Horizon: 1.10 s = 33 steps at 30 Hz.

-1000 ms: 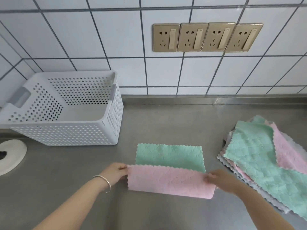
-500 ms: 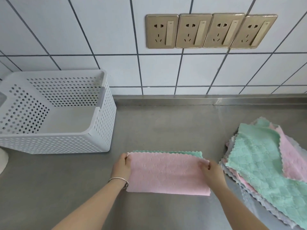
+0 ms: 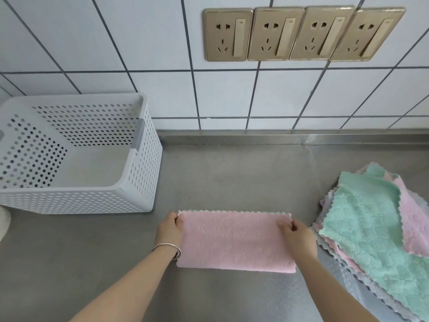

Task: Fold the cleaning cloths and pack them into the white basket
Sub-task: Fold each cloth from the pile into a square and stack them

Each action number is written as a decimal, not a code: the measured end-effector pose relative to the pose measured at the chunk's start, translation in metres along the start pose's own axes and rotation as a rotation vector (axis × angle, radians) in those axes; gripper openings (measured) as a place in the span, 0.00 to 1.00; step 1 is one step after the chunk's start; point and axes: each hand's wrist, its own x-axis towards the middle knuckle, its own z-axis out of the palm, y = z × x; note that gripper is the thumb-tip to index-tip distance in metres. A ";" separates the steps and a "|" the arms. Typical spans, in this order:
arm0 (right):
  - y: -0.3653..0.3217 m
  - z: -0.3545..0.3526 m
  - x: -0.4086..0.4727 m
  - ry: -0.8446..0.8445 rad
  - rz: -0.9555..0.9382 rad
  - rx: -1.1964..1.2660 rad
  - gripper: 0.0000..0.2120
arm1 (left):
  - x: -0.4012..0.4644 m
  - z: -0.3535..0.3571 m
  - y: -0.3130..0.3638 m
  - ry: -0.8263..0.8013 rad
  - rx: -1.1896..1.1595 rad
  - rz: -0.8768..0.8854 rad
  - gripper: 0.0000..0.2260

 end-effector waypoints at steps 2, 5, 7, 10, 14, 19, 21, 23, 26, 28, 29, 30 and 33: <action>-0.001 0.000 0.002 0.008 0.003 0.006 0.18 | 0.002 -0.001 0.001 0.006 -0.002 -0.019 0.11; -0.002 0.001 0.004 0.009 0.010 0.004 0.18 | 0.004 -0.001 0.003 0.007 -0.008 -0.025 0.11; -0.003 0.002 0.006 0.006 0.013 -0.019 0.15 | 0.005 0.000 0.003 0.015 -0.028 -0.031 0.10; -0.005 0.003 0.004 0.018 0.015 -0.049 0.09 | 0.000 0.001 0.009 0.048 -0.077 -0.059 0.10; -0.002 0.004 -0.013 0.067 -0.085 0.016 0.21 | -0.019 0.007 0.013 0.183 0.090 0.075 0.17; 0.012 0.010 -0.047 0.088 -0.091 -0.152 0.29 | -0.049 0.030 0.019 -0.092 0.533 0.627 0.26; 0.016 0.013 -0.058 0.053 -0.077 -0.223 0.31 | -0.055 0.039 0.028 -0.284 0.721 0.806 0.29; 0.018 0.015 -0.064 0.033 -0.044 -0.245 0.31 | -0.060 0.044 0.034 -0.420 0.835 0.827 0.32; 0.019 0.014 -0.066 -0.001 0.039 -0.212 0.27 | -0.061 0.049 0.034 -0.441 0.916 0.775 0.35; 0.017 0.012 -0.065 -0.016 0.115 -0.163 0.23 | -0.059 0.050 0.032 -0.447 0.944 0.766 0.38; 0.016 0.012 -0.064 -0.024 0.148 -0.148 0.21 | -0.058 0.051 0.031 -0.456 0.953 0.765 0.40; 0.015 0.011 -0.063 -0.035 0.177 -0.140 0.19 | -0.058 0.052 0.031 -0.467 0.954 0.765 0.40; 0.012 0.008 -0.064 -0.090 0.233 -0.176 0.17 | -0.060 0.052 0.033 -0.492 0.926 0.752 0.41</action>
